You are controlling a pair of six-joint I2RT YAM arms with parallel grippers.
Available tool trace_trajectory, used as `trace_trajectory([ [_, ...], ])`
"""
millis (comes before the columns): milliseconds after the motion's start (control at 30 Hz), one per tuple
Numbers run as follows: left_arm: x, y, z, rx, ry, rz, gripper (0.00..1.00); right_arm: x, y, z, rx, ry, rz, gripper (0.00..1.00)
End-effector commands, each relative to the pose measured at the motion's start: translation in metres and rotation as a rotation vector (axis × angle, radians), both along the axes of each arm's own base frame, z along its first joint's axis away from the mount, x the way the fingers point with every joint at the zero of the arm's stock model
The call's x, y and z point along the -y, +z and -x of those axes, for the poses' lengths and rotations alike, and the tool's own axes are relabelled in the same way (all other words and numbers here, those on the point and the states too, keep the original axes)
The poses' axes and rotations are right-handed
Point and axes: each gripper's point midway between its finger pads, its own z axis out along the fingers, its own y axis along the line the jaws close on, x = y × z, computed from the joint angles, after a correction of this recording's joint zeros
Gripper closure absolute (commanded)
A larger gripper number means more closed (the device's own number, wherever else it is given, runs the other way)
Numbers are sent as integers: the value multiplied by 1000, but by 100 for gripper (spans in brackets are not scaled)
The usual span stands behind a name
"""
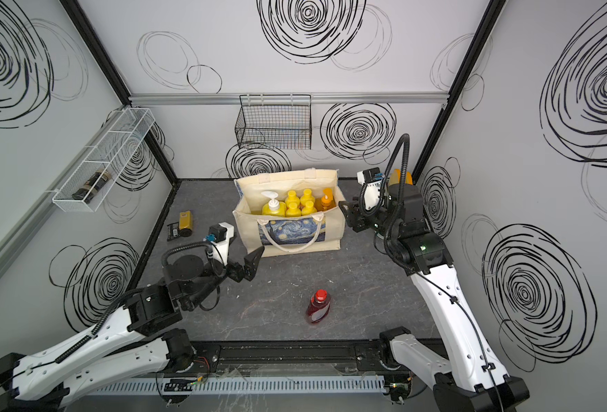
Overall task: Pack dish soap into the shopping bag
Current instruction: Adjust the shopping bag at the center of the board, then move the bottle of dish soap to the center of the board.
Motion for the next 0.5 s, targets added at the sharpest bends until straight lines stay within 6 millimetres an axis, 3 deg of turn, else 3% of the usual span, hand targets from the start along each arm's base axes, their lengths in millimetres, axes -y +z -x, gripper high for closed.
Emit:
trace_trajectory([
  [0,23,-5,20,47,-84,35,0,-9,13,16,1,69,-23,46],
  [333,83,-34,84,71,-360,123,2,-21,-43,66,-126,176,-83,46],
  [467,101,-50,96,59,-387,104,3,-21,-69,76,-160,174,-101,46],
])
